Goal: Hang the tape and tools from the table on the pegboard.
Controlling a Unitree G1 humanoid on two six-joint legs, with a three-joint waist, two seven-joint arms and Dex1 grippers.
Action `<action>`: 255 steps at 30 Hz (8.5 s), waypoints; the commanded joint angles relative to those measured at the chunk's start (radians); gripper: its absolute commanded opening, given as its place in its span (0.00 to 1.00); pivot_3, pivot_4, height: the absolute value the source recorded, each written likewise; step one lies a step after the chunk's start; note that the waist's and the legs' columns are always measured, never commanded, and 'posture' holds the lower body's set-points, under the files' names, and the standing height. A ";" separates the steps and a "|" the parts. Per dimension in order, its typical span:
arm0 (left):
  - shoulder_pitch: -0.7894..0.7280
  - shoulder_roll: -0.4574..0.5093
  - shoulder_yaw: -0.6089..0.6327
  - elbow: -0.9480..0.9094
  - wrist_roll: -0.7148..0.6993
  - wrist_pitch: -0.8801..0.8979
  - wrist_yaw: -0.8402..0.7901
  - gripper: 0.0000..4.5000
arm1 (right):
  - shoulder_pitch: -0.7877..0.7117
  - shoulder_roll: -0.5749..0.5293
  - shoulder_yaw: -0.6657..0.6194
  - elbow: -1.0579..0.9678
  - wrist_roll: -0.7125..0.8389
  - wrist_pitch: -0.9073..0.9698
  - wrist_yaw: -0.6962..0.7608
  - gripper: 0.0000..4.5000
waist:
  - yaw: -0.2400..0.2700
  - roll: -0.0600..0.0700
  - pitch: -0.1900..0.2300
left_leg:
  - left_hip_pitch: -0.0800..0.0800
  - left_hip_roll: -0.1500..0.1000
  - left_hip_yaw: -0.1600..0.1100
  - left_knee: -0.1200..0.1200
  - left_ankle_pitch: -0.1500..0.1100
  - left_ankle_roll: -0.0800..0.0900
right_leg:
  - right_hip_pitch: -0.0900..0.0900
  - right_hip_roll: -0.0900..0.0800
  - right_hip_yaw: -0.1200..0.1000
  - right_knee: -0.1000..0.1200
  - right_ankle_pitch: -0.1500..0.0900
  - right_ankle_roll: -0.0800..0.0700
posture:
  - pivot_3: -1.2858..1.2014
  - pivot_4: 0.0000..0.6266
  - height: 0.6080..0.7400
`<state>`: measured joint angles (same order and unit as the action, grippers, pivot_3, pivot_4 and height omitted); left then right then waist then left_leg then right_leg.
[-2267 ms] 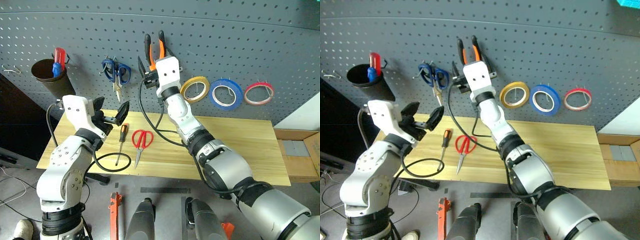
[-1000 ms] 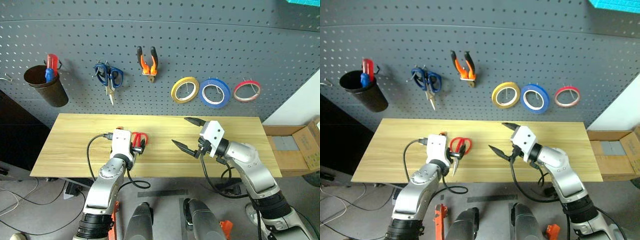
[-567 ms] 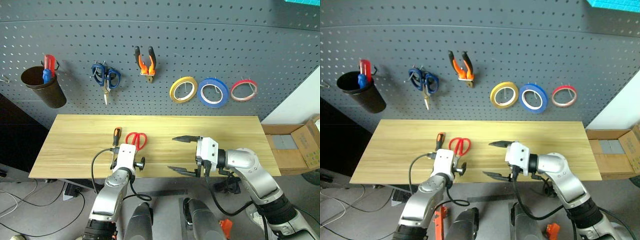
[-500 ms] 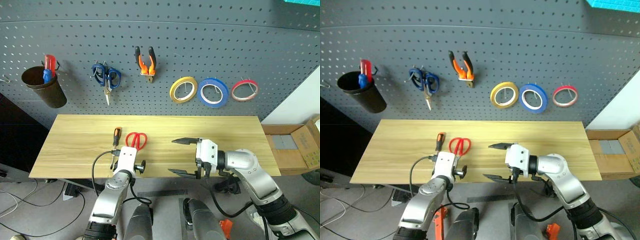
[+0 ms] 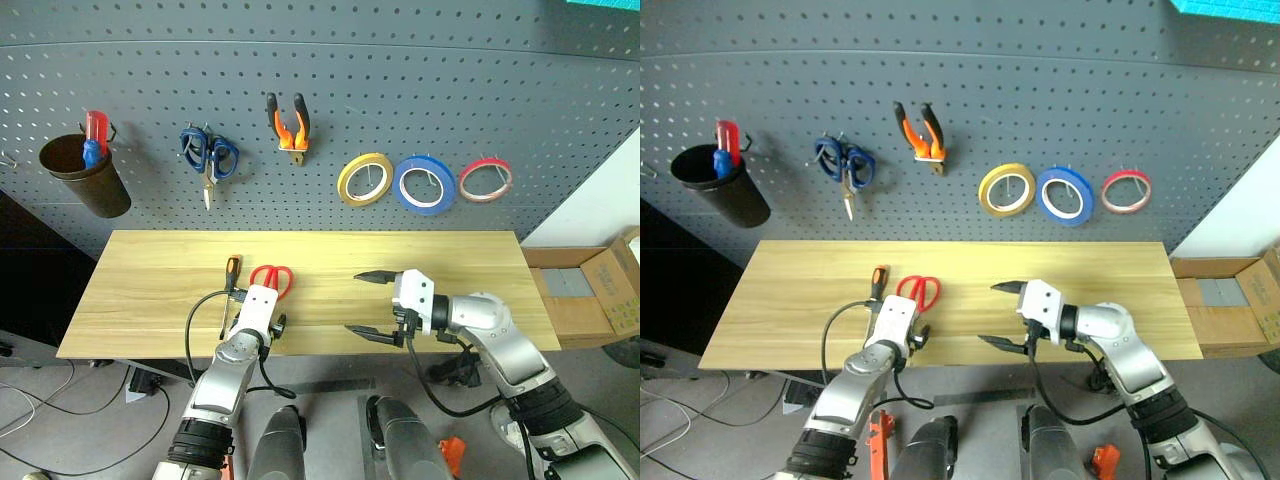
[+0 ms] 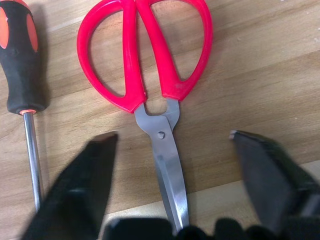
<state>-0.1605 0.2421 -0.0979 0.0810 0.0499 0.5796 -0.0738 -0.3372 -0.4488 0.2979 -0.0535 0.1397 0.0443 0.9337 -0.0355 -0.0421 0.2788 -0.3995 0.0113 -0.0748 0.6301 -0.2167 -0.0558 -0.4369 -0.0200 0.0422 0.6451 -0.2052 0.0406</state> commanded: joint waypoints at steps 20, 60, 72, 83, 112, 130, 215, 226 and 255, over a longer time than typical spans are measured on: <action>0.055 -0.022 0.041 -0.061 0.023 -0.011 0.015 0.04 | -0.062 0.027 -0.020 0.059 0.001 -0.074 0.013 1.00 | 0.001 0.001 -0.001 | 0.000 0.000 0.000 0.000 0.000 0.000 | 0.000 0.000 0.000 0.000 0.000 0.000 | 0.52 0.37 1.00; -0.048 0.055 0.155 0.135 -0.077 -0.007 -0.137 0.05 | -0.086 0.034 -0.034 0.089 0.009 -0.071 0.000 1.00 | 0.001 0.001 -0.001 | 0.001 0.000 0.000 0.000 0.000 0.000 | 0.000 0.000 0.000 0.001 0.001 0.001 | 0.51 0.40 1.00; -0.051 0.055 0.156 0.102 -0.082 -0.031 -0.132 0.05 | -0.093 0.038 -0.037 0.096 0.010 -0.076 0.004 1.00 | 0.001 0.001 -0.001 | 0.001 0.000 0.000 0.000 0.000 0.000 | 0.000 0.000 0.000 0.001 0.001 0.001 | 0.52 0.38 1.00; 0.079 0.047 0.143 -0.280 -0.041 -0.027 -0.067 0.05 | -0.060 0.006 -0.090 0.001 0.072 -0.023 0.013 1.00 | 0.004 0.001 -0.004 | 0.000 0.000 0.000 0.000 0.000 0.000 | 0.000 -0.001 0.000 0.000 0.001 0.001 | 0.52 0.30 1.00; -0.035 0.027 0.280 -0.305 -0.035 -0.382 0.011 0.05 | -0.156 0.176 -0.140 -0.081 0.137 0.025 -0.165 1.00 | 0.042 -0.002 -0.140 | 0.019 0.000 0.001 0.000 0.000 0.000 | 0.019 0.001 0.000 -0.002 -0.002 -0.006 | 0.56 0.08 1.00; -0.158 0.008 0.254 -0.096 -0.109 -0.301 -0.044 0.05 | -0.110 0.155 -0.153 -0.123 0.127 0.041 -0.220 1.00 | 0.033 -0.002 -0.144 | 0.019 0.000 0.002 0.000 0.000 0.000 | 0.019 0.001 0.000 -0.002 0.000 -0.001 | 0.54 0.08 1.00; 0.021 0.269 0.368 -0.279 0.033 -0.433 -0.056 0.19 | -0.159 0.259 -0.084 -0.234 0.217 0.264 -0.190 1.00 | 0.009 -0.009 0.015 | -0.004 0.003 -0.003 -0.002 -0.002 -0.004 | -0.005 0.000 -0.004 -0.001 0.001 -0.004 | 0.56 0.23 1.00; -0.392 0.480 0.458 -0.086 0.122 -0.583 0.071 0.19 | -0.404 0.449 -0.120 -0.059 0.181 0.118 -0.296 1.00 | 0.069 -0.015 -0.073 | -0.002 0.002 -0.002 -0.003 -0.001 -0.005 | -0.002 0.001 -0.006 -0.002 0.001 -0.004 | 0.59 0.09 1.00; -1.036 0.525 0.350 1.127 0.020 -1.083 -0.028 0.19 | -0.455 0.508 -0.022 0.045 0.053 0.125 -0.344 1.00 | 0.051 -0.012 -0.096 | 0.000 0.002 -0.002 -0.002 -0.001 -0.005 | -0.002 0.002 -0.005 0.002 0.003 -0.005 | 0.55 0.28 1.00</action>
<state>-1.1537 0.7419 0.2437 1.2184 0.0846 -0.4685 -0.1169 -0.7893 0.0561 0.2868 0.0282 0.1792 0.1664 0.5894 0.0156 -0.0544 0.1825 -0.3999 0.0129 -0.0764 0.6278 -0.2173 -0.0606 -0.4386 -0.0183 0.0371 0.6469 -0.2030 0.0361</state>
